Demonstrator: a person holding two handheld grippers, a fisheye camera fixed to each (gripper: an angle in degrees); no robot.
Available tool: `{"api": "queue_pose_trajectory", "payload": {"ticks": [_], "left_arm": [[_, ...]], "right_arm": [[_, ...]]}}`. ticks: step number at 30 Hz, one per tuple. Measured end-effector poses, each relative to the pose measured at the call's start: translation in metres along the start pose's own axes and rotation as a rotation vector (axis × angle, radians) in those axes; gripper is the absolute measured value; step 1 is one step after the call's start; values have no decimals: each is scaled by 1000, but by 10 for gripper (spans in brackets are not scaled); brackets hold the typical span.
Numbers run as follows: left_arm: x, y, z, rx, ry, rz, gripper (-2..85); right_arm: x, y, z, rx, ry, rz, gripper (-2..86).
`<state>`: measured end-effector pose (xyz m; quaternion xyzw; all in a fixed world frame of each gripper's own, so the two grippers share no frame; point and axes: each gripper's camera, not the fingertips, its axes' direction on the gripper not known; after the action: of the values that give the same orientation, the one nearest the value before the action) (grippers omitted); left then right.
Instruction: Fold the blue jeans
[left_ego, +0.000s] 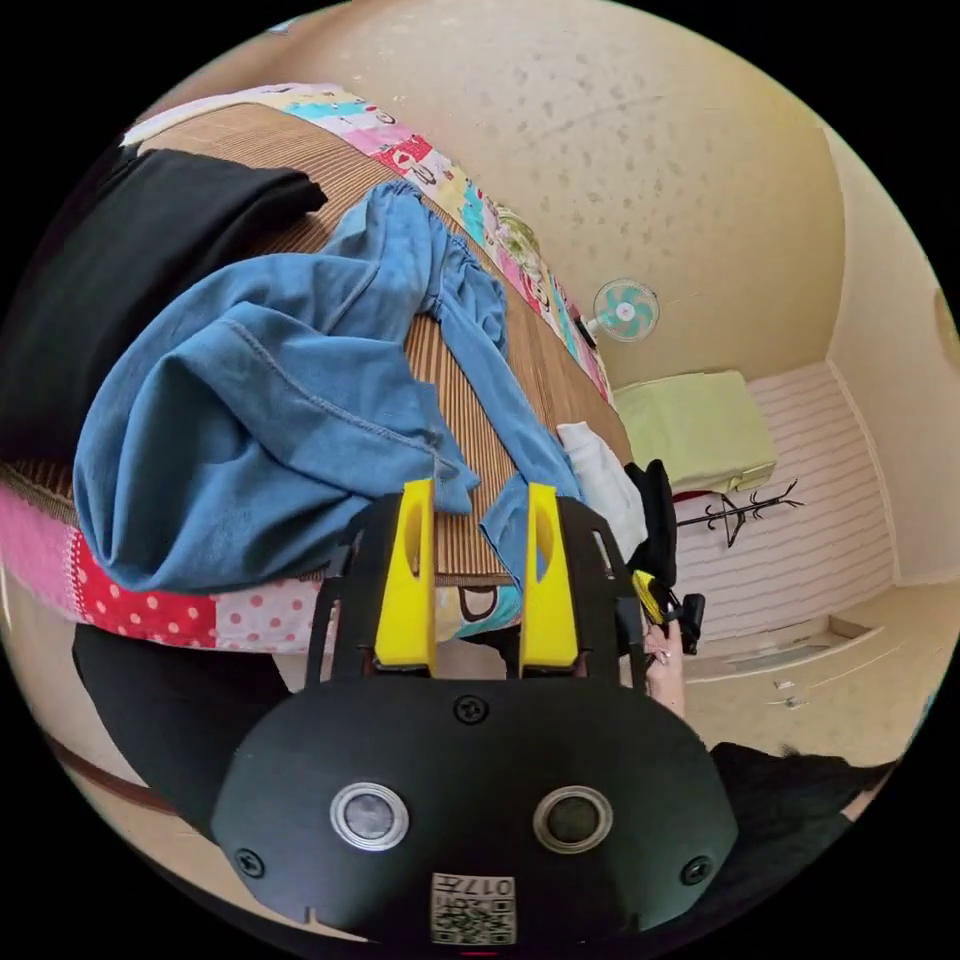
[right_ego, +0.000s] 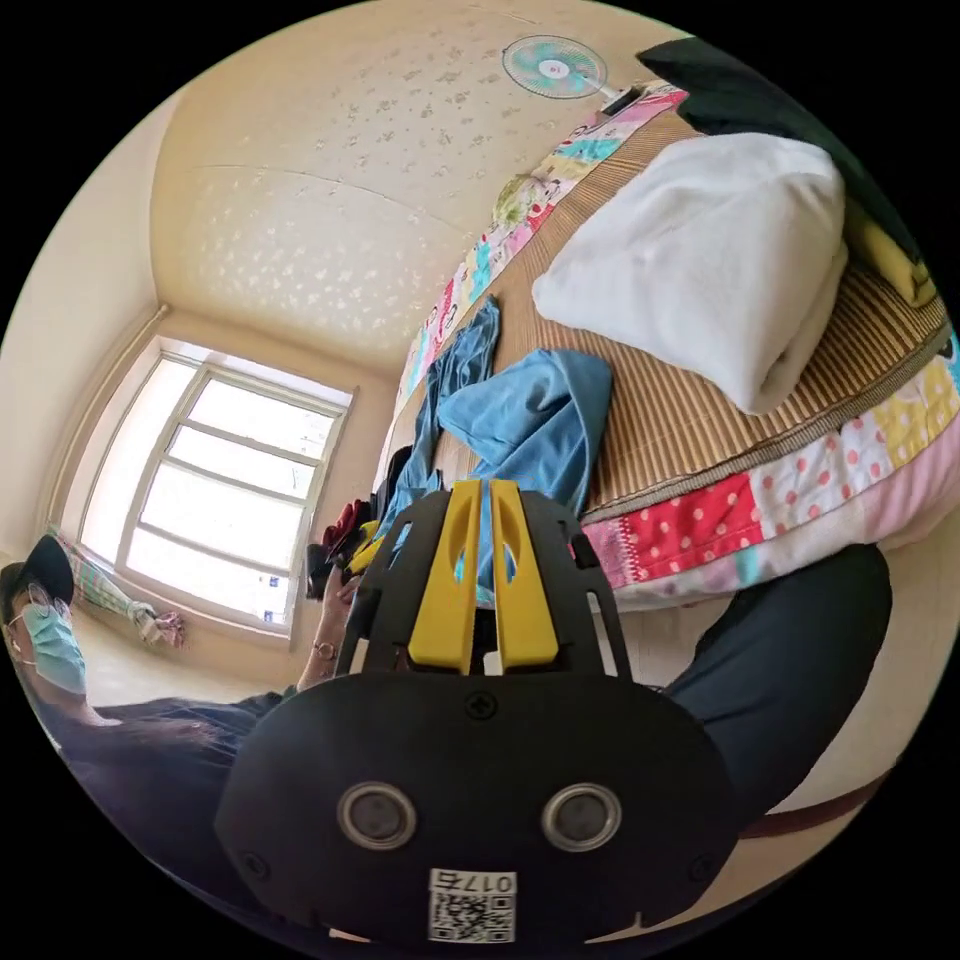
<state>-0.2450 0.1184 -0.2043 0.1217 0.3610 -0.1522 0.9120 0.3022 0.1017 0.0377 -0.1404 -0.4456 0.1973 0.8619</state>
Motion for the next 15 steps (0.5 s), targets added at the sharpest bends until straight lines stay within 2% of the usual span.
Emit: {"api": "queue_pose_trajectory", "payload": {"ticks": [2, 4, 5, 8, 10, 12, 15], "left_arm": [[-10, -11, 33, -79, -52, -15, 109], [-17, -5, 41, -61, -88, 22, 71], [-22, 5, 35, -34, -21, 9, 54], [-28, 37, 21, -147, 155, -70, 47], [-11, 68, 0, -157, 279, 37, 44], [23, 116, -41, -217, 474, 271, 43], [52, 184, -113, -210, 725, 507, 44]], "right_arm": [[-14, 7, 12, -61, -62, -42, 22], [-20, 16, 18, -100, -120, -61, 22], [-21, 24, 21, -132, -147, -70, 22], [-20, 45, 16, -199, -156, -102, 22], [-13, 57, 7, -222, -139, -107, 22], [-2, 67, -7, -224, -145, -99, 22], [14, 83, -35, -191, -174, -96, 21]]}}
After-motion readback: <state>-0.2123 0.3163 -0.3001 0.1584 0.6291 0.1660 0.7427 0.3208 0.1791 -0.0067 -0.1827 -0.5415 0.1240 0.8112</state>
